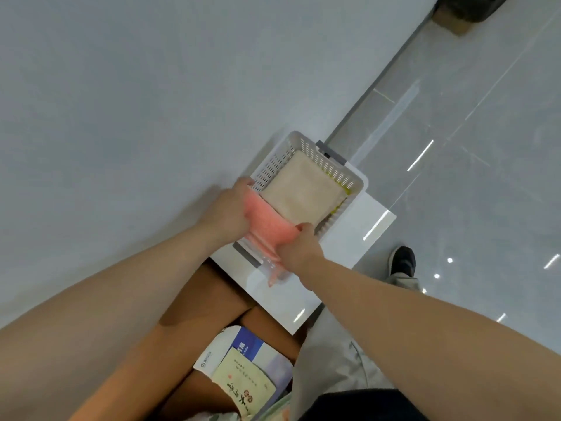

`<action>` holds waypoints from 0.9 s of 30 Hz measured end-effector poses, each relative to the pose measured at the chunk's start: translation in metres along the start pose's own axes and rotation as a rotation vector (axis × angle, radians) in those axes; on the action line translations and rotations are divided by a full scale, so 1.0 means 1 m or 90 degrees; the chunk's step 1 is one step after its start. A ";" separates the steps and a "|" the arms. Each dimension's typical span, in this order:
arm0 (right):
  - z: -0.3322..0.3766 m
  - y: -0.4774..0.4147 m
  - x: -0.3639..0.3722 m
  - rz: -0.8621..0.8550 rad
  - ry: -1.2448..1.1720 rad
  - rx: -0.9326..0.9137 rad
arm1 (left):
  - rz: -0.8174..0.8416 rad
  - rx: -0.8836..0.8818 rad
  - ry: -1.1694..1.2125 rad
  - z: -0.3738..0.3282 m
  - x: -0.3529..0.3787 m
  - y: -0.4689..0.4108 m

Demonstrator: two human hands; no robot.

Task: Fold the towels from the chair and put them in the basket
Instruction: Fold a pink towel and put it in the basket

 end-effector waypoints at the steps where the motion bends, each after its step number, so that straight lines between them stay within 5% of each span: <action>1: -0.002 -0.009 0.010 -0.022 0.049 -0.012 | 0.016 0.028 -0.061 0.001 0.008 -0.005; 6: 0.004 -0.037 0.048 -0.005 0.542 -0.041 | 0.062 0.090 -0.222 0.004 0.040 -0.025; 13: 0.005 -0.068 0.069 0.072 0.808 -0.113 | 0.060 0.120 -0.276 0.015 0.077 -0.047; 17: 0.011 -0.060 0.073 0.095 0.888 -0.188 | 0.037 0.160 -0.475 0.014 0.081 -0.040; 21: 0.025 -0.050 0.052 -0.091 0.798 -0.262 | -0.022 0.255 -0.651 -0.006 0.083 -0.033; 27: 0.017 -0.042 0.062 0.097 0.864 -0.385 | 0.229 0.284 -0.624 0.004 0.104 -0.039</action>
Point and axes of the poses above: each hand's wrist, its own y-axis away from the middle knuckle, its own x-axis out of the palm, z = x × y, the point moved 8 cm from there along -y, towards the middle knuckle, and after that the axes turned 6 degrees about -z, right-handed, at the moved point
